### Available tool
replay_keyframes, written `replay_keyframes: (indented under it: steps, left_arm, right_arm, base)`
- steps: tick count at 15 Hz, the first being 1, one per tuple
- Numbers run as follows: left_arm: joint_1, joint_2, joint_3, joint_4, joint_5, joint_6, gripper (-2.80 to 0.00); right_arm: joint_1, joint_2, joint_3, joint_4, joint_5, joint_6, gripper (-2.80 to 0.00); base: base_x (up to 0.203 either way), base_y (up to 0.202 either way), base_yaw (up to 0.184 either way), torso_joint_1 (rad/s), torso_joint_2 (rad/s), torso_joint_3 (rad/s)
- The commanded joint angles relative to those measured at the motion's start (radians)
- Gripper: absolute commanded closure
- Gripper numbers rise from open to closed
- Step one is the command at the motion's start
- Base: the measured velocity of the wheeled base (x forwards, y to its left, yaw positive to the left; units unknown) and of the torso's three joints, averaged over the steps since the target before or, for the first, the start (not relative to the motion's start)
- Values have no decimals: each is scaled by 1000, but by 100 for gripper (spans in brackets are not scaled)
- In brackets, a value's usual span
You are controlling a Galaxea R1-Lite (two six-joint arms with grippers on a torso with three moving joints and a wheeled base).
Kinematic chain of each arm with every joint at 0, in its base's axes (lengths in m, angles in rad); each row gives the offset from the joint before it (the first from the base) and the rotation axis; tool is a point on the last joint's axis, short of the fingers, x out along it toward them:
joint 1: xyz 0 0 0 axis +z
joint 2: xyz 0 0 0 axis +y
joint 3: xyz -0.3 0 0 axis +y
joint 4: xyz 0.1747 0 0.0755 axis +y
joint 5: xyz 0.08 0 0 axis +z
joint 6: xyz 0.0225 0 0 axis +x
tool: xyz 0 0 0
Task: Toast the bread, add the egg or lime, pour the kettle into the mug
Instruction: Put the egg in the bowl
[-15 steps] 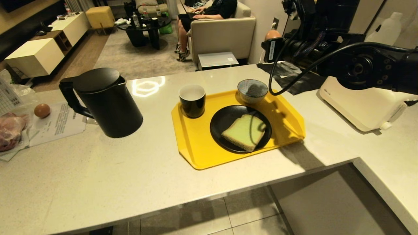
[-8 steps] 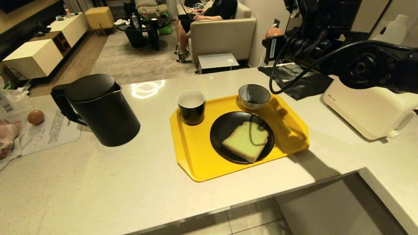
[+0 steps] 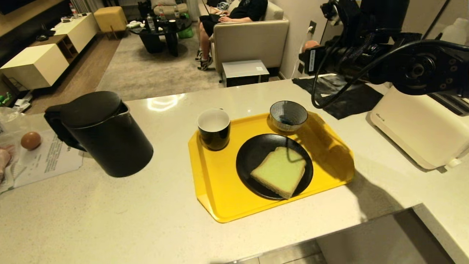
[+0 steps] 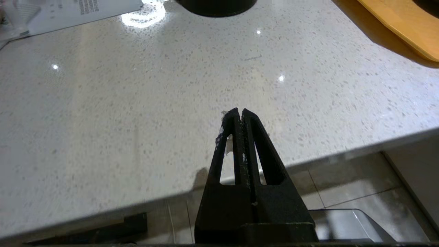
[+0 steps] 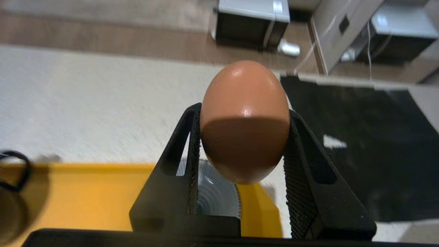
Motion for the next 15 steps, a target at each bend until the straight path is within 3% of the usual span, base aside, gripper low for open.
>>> replay_keyframes:
  steps: [1,5,8,15]
  left_arm:
    - [-1,1,0,1,0,0,0]
    - [-1,1,0,0,0,0,0]
    - [-1,1,0,0,0,0,0]
    - [-1,1,0,1,0,0,0]
  right_arm:
    - [0,-33,4,62,23,-15,0]
    - [-6,-58,13,141,41,-81,0]
    - [-10,-76,19,279,46,-110,0]
    - [12,49,16,282,24,-213,0]
  base:
    - [0,0,0,0,0,0]
    - [0,0,0,0,0,0]
    - [0,0,0,0,0,0]
    - [0,0,0,0,0,0]
